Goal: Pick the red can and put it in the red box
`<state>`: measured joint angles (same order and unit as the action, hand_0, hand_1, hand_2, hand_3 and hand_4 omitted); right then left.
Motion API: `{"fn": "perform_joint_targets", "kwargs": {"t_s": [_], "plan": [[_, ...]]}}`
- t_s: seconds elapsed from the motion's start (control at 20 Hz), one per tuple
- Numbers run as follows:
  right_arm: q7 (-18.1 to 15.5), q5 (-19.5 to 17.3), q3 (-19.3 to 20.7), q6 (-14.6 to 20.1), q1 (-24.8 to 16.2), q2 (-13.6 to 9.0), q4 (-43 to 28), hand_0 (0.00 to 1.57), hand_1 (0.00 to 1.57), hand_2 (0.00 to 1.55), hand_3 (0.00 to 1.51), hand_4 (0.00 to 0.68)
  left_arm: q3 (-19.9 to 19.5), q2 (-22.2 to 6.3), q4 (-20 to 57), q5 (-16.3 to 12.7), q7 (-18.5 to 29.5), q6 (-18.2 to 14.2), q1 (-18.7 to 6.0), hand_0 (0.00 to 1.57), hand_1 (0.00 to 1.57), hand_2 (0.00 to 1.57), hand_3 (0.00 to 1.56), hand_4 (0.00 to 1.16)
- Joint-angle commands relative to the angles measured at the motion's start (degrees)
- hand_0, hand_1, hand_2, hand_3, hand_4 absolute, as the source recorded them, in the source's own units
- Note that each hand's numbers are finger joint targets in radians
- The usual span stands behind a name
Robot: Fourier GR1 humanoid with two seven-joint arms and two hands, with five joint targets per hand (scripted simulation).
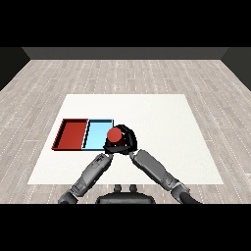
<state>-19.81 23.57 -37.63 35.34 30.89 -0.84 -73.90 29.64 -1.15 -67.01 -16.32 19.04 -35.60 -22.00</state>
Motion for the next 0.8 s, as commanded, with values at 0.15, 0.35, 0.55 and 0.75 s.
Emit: {"fn": "perform_joint_targets", "kwargs": {"t_s": [0.15, 0.35, 0.55, 0.75], "plan": [[3.8, -6.2, 1.2, -1.7, -1.6, 0.8, -0.5, 0.00, 0.00, 0.00, 0.00, 0.000, -2.2, 1.1, -0.9, 1.2, -0.8, -2.1, -0.2, 1.57, 1.57, 1.53, 1.45, 1.12], [5.4, -4.7, 5.9, -4.9, 1.5, 0.8, 0.1, 0.00, 0.00, 0.00, 0.00, 0.000, -0.9, 1.1, -0.8, 2.4, 0.4, -2.2, 0.0, 1.57, 1.57, 1.54, 1.47, 1.12], [2.9, -5.7, 6.1, -4.1, -0.3, 0.8, 1.5, 0.00, 0.00, 0.00, 0.00, 0.000, -3.5, 1.2, 2.8, -0.5, -1.3, -1.4, -1.7, 1.57, 1.57, 1.57, 1.50, 1.14], [2.9, -9.3, 9.4, -3.0, -2.4, 0.6, -2.4, 0.00, 0.00, 0.00, 0.00, 0.000, 0.6, 1.1, 2.5, -3.5, 3.1, -3.7, 0.1, 1.57, 1.57, 1.57, 1.51, 1.14]]}}
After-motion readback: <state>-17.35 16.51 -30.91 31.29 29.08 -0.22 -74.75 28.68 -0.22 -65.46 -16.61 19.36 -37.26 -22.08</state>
